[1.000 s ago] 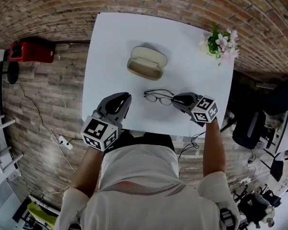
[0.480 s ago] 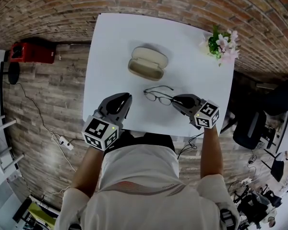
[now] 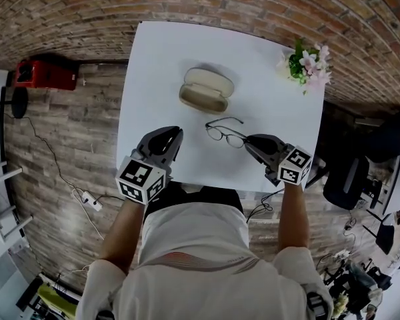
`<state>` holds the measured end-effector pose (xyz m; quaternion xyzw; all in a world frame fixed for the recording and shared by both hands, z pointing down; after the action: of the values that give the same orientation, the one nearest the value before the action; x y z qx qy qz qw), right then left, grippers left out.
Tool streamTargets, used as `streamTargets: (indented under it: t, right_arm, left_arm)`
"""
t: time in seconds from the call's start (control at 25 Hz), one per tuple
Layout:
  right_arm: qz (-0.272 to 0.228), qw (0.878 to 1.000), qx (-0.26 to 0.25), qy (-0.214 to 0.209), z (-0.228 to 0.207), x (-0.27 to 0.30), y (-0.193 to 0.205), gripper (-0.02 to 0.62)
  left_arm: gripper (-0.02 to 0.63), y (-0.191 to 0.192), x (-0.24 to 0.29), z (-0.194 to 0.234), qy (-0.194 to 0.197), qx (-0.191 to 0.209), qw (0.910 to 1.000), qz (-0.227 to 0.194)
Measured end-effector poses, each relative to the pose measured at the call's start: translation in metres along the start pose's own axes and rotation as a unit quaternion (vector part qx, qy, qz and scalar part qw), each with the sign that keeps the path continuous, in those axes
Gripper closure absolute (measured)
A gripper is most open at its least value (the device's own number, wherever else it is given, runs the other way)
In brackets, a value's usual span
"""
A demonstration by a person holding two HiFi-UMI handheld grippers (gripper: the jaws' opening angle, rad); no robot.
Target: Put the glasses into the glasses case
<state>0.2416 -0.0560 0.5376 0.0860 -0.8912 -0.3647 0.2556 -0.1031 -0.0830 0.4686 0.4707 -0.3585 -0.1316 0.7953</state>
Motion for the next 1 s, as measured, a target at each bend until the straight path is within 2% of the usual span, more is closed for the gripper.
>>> streamTargets:
  t: [0.16, 0.48, 0.72, 1.0]
  right_arm:
    - [-0.020, 1.000, 0.007, -0.002, 0.003, -0.005, -0.003, 0.478]
    - [-0.035, 0.999, 0.019, 0.007, 0.002, -0.006, -0.007, 0.479]
    - [-0.036, 0.999, 0.020, 0.011, 0.002, -0.006, -0.008, 0.479]
    - [-0.059, 0.998, 0.025, 0.003, 0.006, -0.011, -0.016, 0.479]
  left_arm:
    - [0.571, 0.004, 0.025, 0.017, -0.007, 0.023, 0.9997, 0.008]
    - [0.571, 0.002, 0.089, 0.052, -0.021, 0.077, 0.9956, 0.049]
    - [0.571, 0.015, 0.109, 0.061, -0.027, 0.082, 0.9932, 0.078]
    - [0.571, 0.025, 0.113, 0.059, -0.019, 0.077, 0.9928, 0.090]
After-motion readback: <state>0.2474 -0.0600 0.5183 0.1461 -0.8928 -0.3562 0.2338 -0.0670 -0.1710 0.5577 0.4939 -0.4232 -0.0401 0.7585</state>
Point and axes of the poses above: the fingertips, and each gripper's own axes: x forward along the fingers, z to its left, y out of its underside, the point moved 10 cm from there along -x, backward along the fingers, and after that the axes turned 4 degrees about x, right-handed, at the moved point
